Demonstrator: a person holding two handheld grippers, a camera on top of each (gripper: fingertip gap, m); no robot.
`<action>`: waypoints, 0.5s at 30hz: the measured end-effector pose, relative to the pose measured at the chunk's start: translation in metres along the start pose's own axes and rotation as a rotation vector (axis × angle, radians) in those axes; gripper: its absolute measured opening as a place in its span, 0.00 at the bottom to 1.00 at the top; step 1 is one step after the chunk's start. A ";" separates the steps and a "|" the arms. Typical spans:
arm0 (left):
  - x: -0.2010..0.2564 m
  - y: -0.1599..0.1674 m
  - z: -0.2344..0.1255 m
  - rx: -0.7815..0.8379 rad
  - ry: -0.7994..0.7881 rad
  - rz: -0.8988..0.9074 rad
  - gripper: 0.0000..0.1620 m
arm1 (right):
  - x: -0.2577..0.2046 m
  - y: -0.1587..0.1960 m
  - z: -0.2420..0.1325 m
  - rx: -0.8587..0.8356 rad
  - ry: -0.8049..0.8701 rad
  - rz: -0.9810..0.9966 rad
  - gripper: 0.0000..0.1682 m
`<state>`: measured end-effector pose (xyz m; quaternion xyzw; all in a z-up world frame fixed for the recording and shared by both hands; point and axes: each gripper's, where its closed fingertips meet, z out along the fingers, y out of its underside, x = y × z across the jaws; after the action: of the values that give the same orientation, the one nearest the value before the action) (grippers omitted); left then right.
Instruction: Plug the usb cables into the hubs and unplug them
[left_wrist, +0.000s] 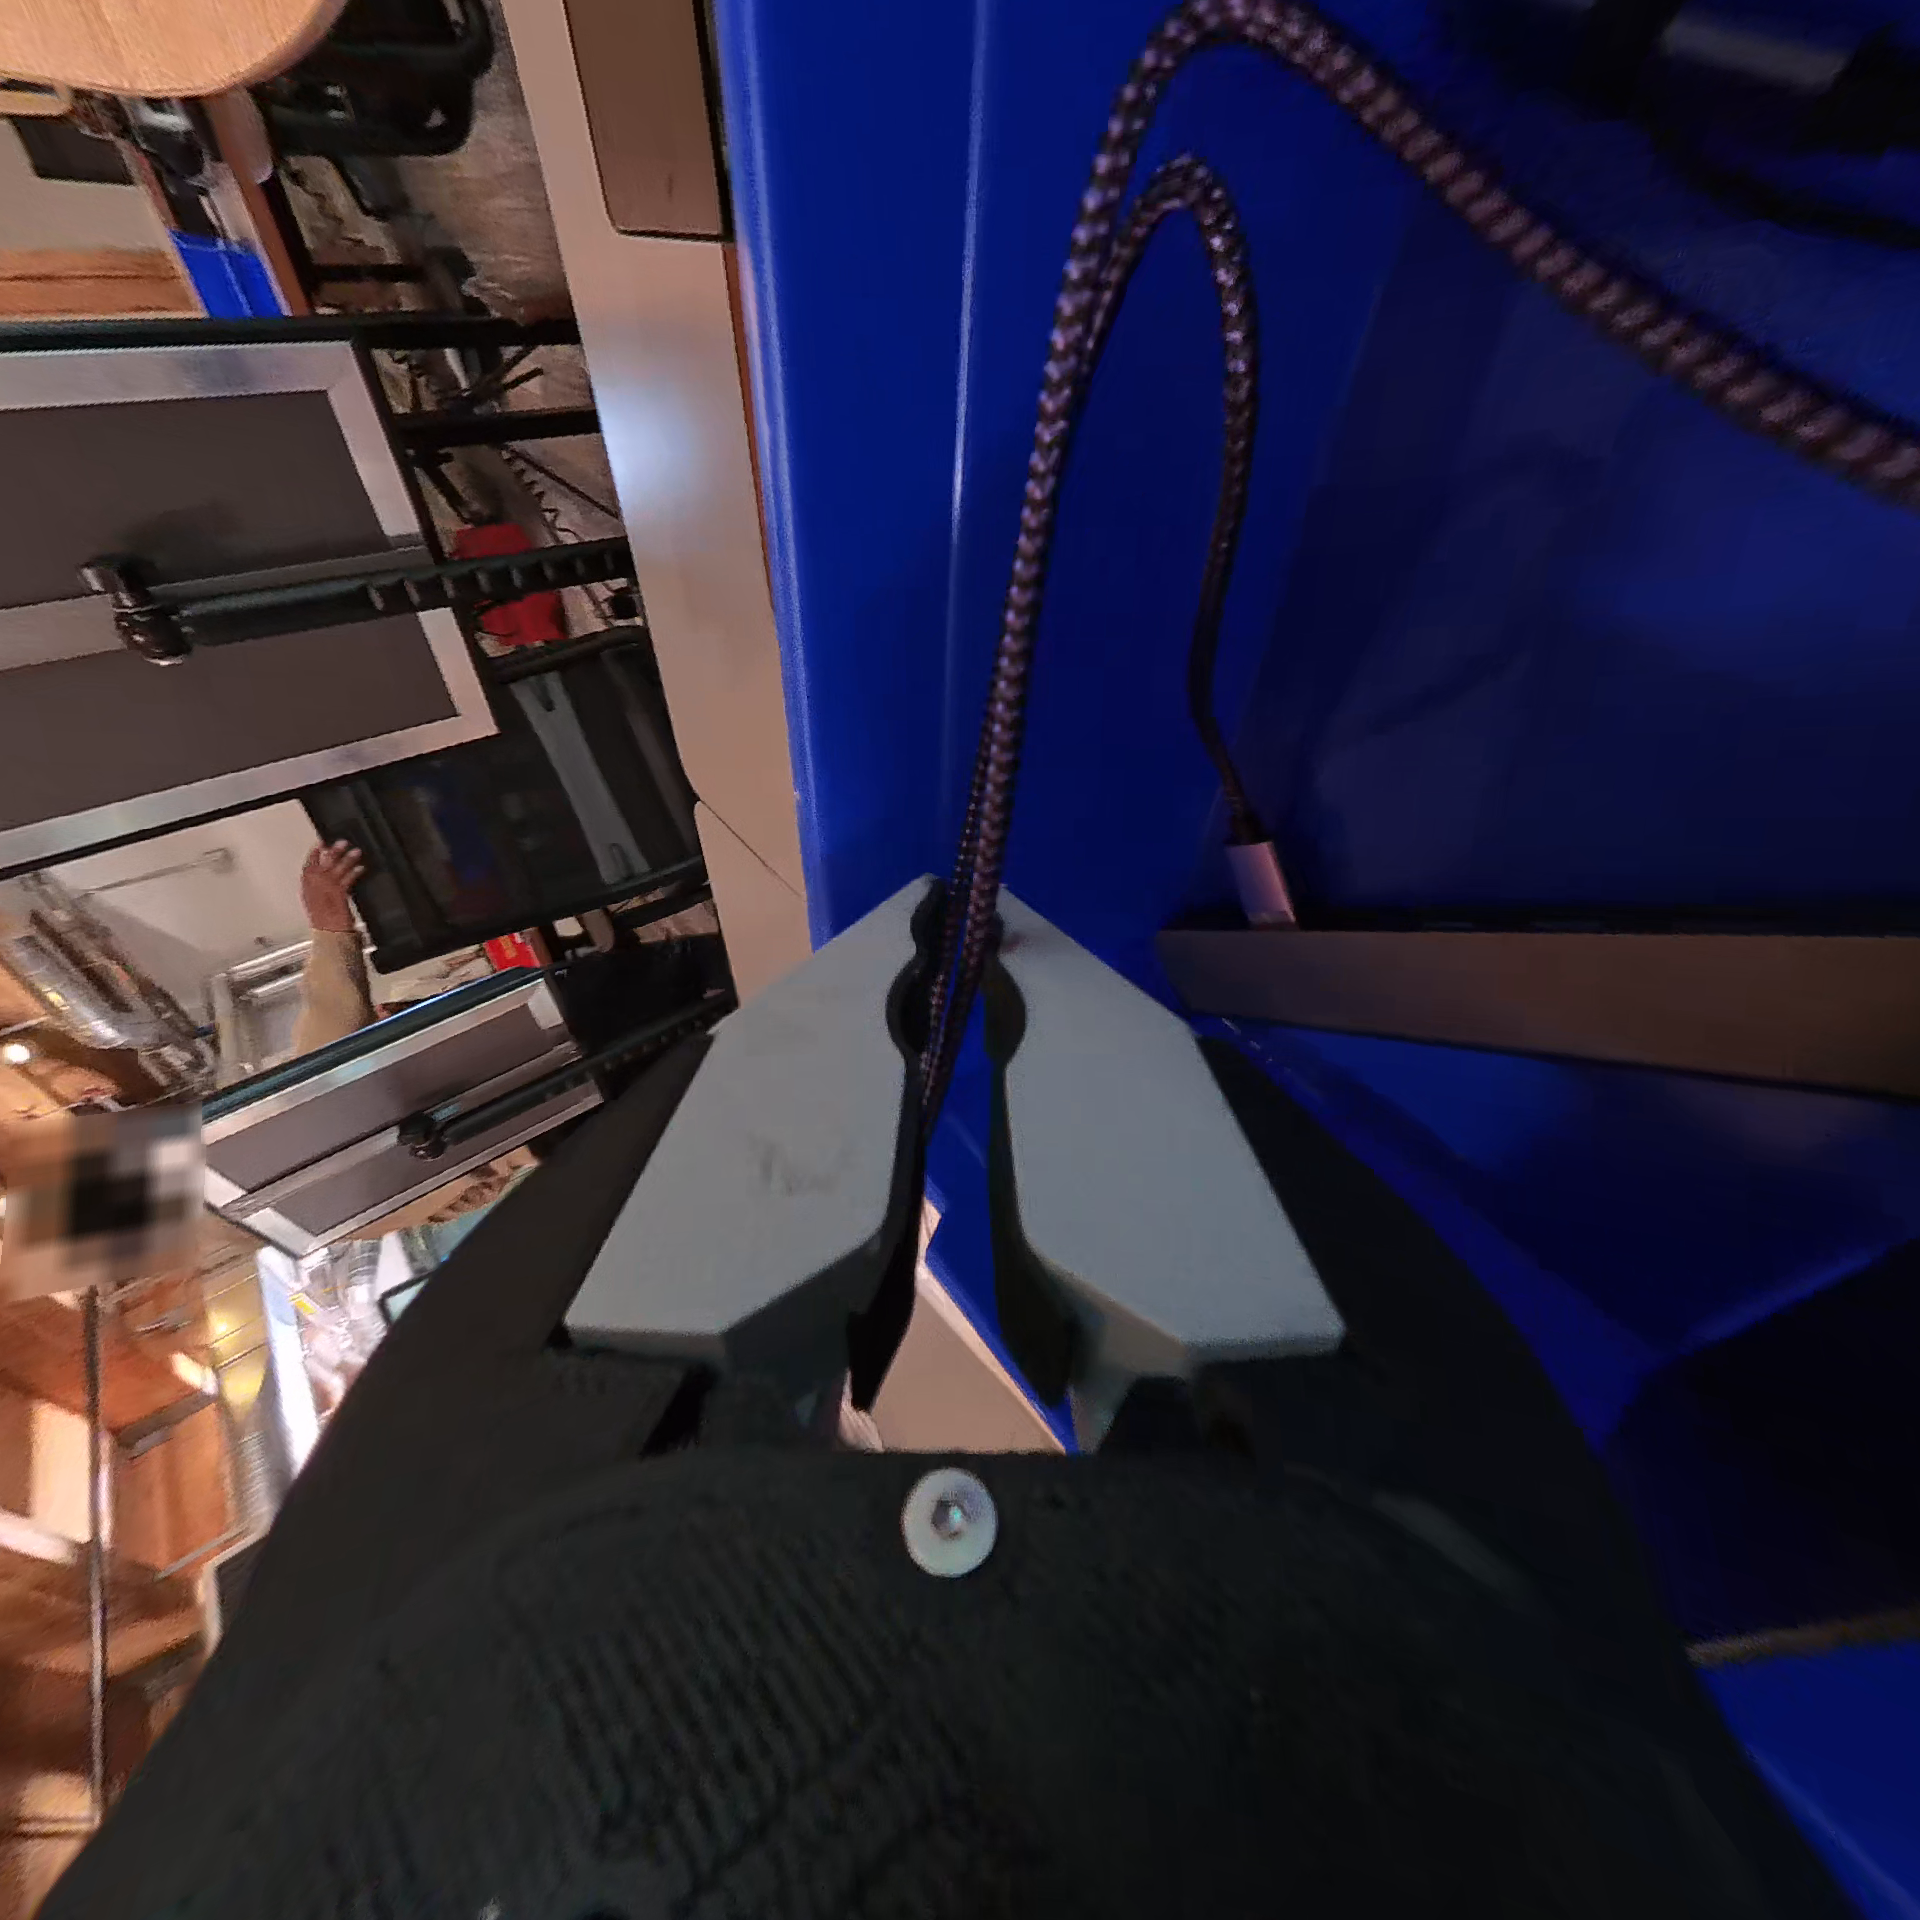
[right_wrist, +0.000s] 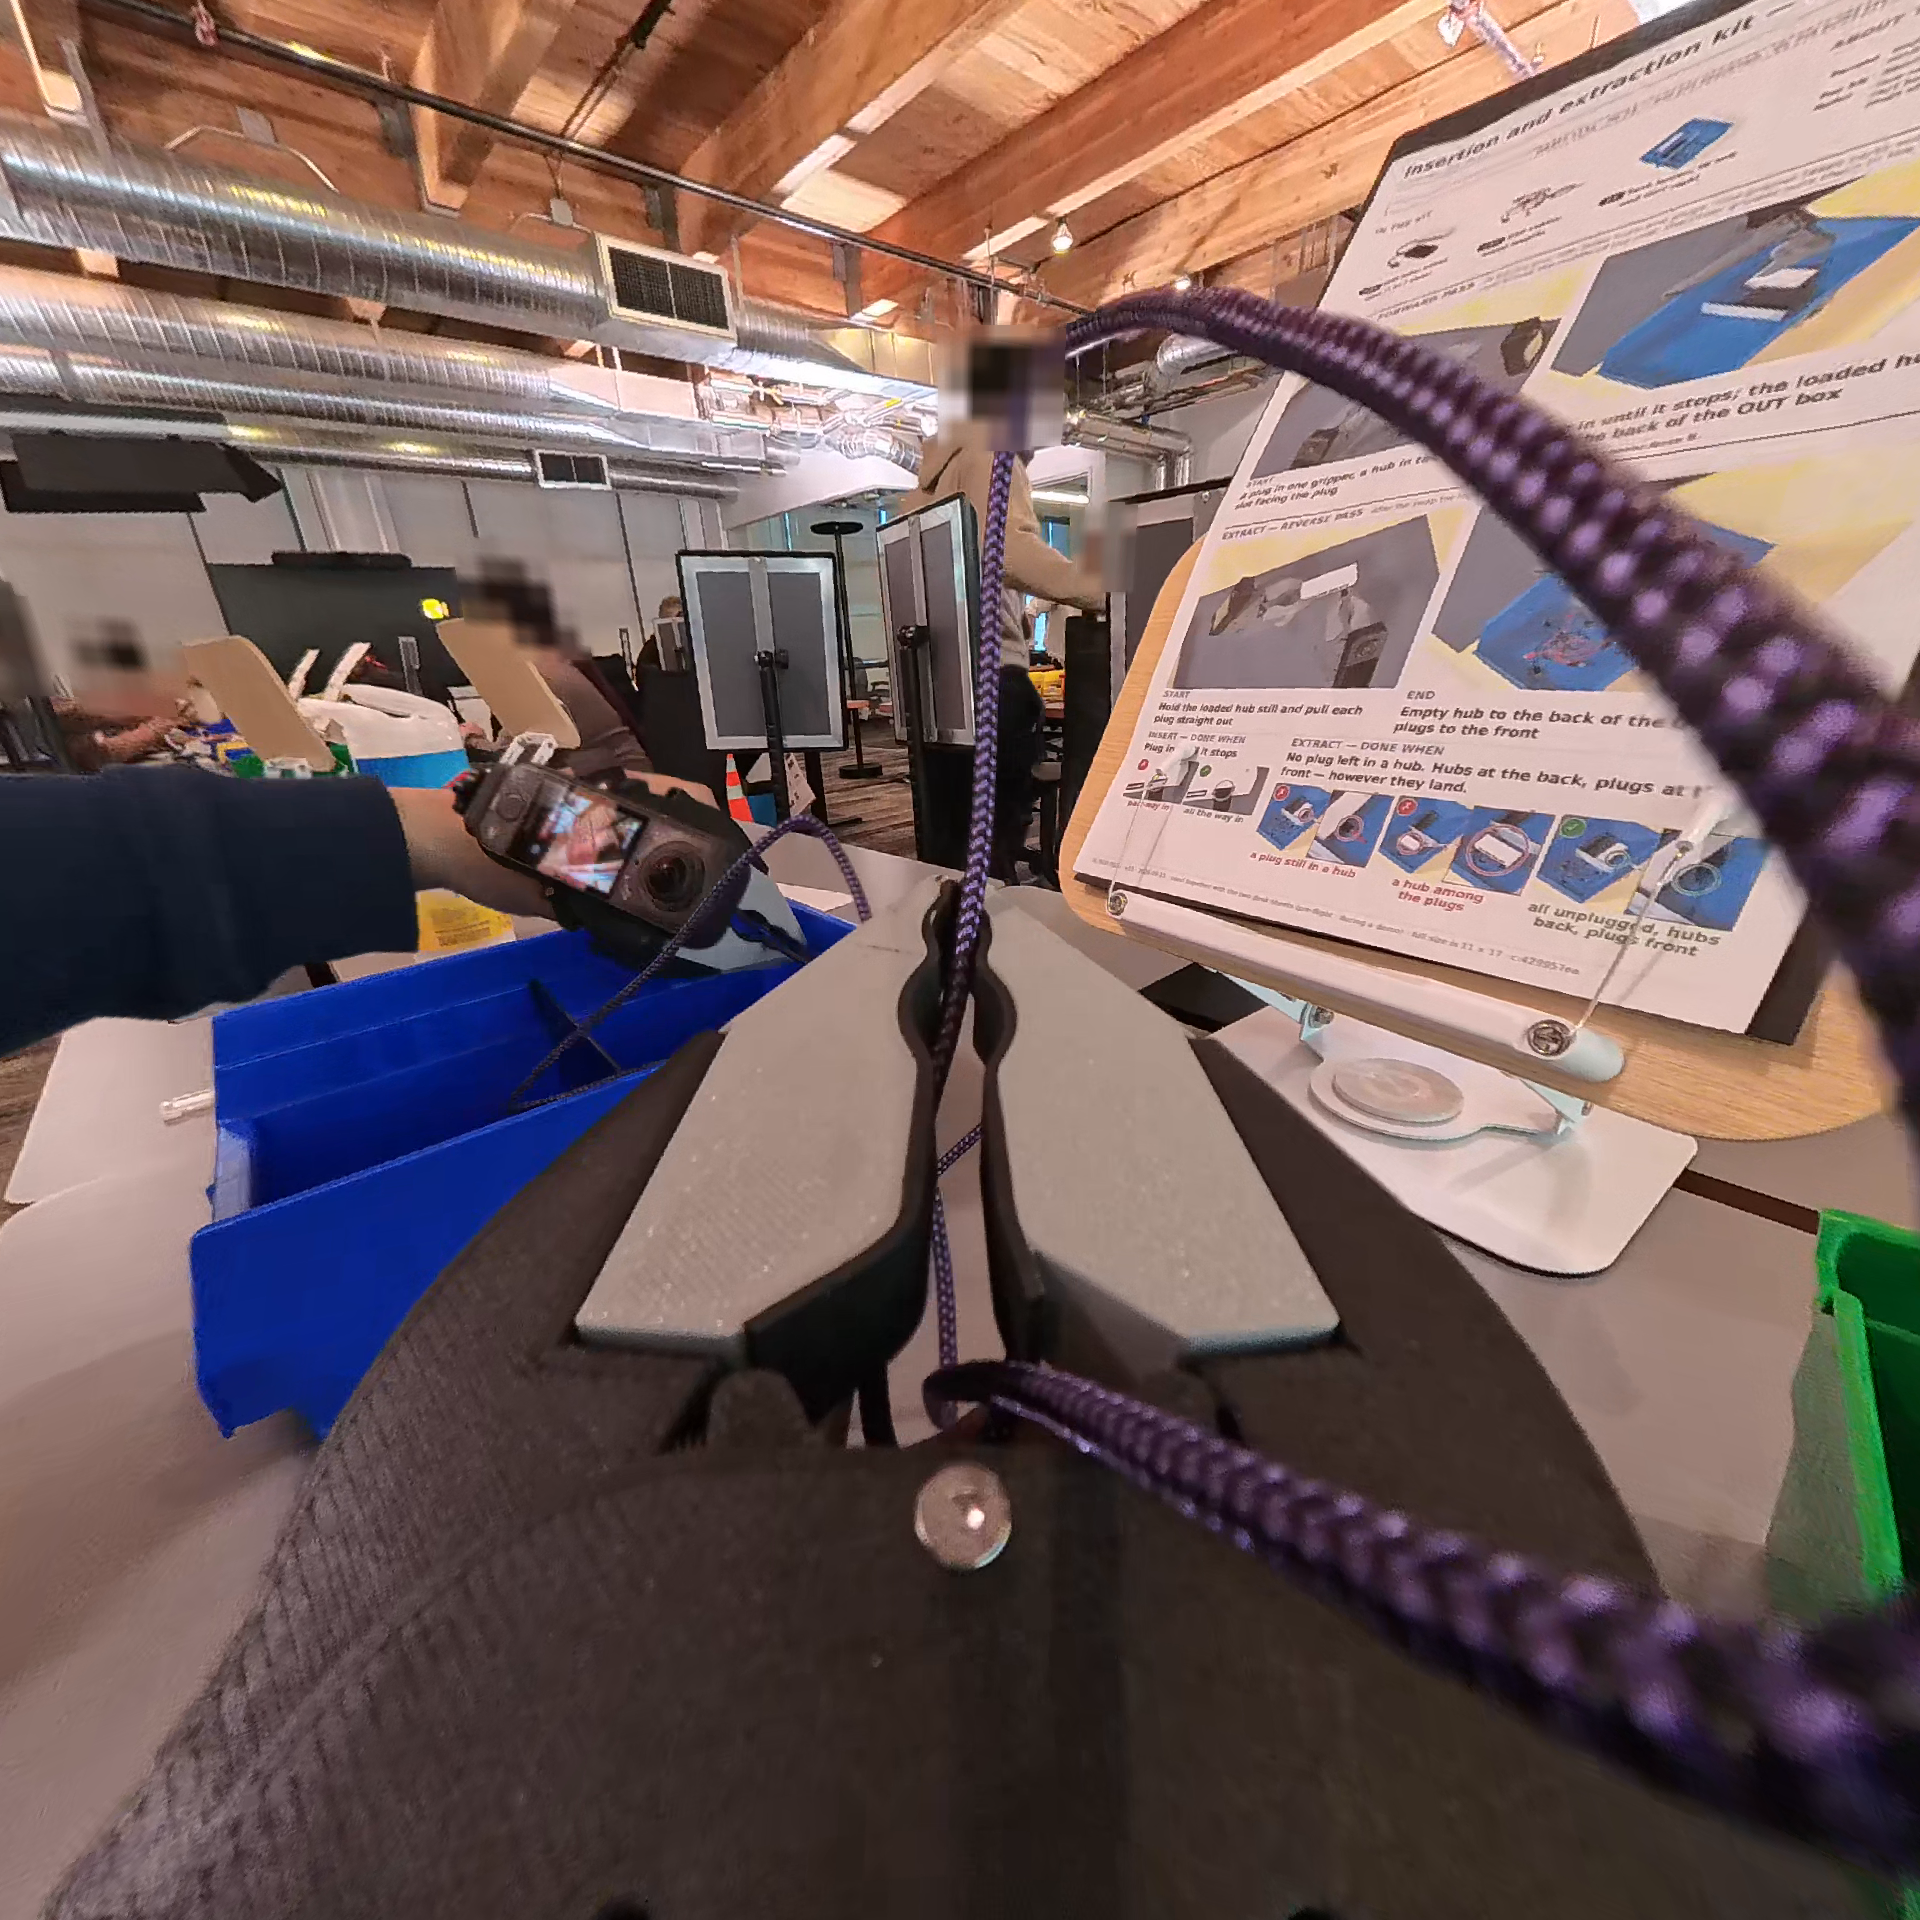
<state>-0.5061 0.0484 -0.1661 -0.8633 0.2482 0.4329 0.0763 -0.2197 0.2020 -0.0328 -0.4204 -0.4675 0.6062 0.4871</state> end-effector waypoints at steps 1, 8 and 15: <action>0.000 0.001 0.001 -0.012 -0.004 0.001 0.00 | 0.000 0.000 0.000 0.000 -0.002 0.001 0.00; -0.034 -0.007 -0.037 0.061 -0.043 -0.109 0.00 | -0.002 0.007 0.002 -0.028 -0.016 0.019 0.00; -0.126 -0.017 -0.137 0.190 -0.224 -0.291 0.01 | -0.001 0.010 0.002 -0.036 -0.021 0.030 0.00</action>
<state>-0.4637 0.0610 0.0152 -0.8253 0.1507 0.4852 0.2462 -0.2232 0.2002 -0.0420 -0.4298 -0.4770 0.6092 0.4654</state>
